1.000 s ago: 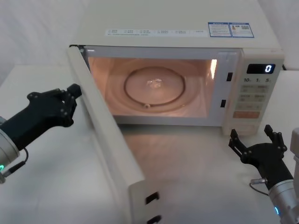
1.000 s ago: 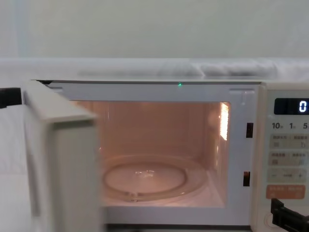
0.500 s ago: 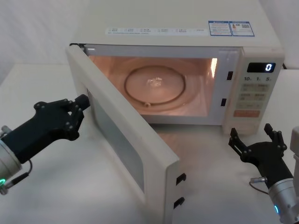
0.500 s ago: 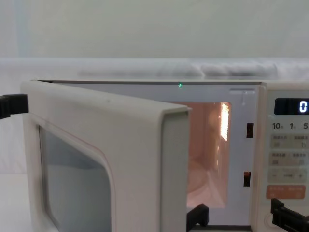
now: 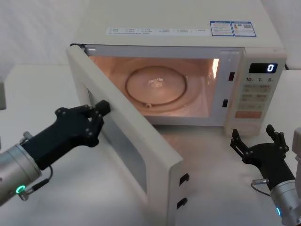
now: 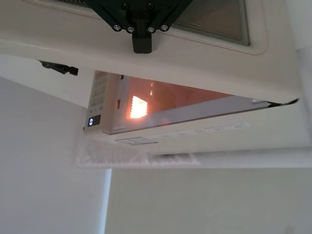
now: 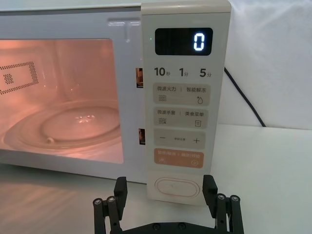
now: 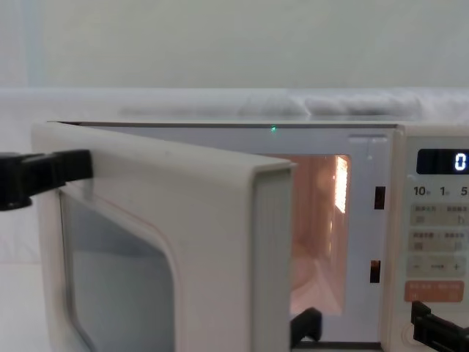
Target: Press the button to open the microwave door with one hand; close the microwave door with the other hand.
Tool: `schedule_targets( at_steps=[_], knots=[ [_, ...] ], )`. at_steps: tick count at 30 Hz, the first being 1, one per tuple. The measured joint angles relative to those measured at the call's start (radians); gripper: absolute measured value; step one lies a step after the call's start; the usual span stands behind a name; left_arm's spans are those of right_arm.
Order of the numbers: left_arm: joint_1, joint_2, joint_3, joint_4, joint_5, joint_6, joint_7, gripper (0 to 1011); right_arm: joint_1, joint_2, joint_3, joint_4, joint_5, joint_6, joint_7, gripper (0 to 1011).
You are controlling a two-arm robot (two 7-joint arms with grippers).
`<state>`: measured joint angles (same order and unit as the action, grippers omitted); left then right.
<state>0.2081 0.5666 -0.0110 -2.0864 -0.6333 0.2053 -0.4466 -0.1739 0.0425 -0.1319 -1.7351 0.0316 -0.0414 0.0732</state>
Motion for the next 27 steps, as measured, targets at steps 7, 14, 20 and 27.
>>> schedule_targets(
  at_steps=[7, 14, 20, 27],
  knots=[
    [-0.016, 0.004, 0.05, 0.011, 0.01, -0.017, 0.02, 0, 0.0, 0.0, 0.0, 0.0, 0.0, 0.0, 0.0, 1002],
    [-0.037, -0.018, 0.102, 0.021, 0.038, -0.042, 0.072, 0, 0.0, 0.0, 0.0, 0.0, 0.0, 0.0, 0.0, 1002],
    [-0.052, -0.042, 0.147, 0.023, 0.056, -0.063, 0.115, 0, 0.0, 0.0, 0.0, 0.0, 0.0, 0.0, 0.0, 1002],
    [-0.068, -0.06, 0.196, 0.021, 0.069, -0.072, 0.152, 0, 0.0, 0.0, 0.0, 0.0, 0.0, 0.0, 0.0, 1002]
  ],
)
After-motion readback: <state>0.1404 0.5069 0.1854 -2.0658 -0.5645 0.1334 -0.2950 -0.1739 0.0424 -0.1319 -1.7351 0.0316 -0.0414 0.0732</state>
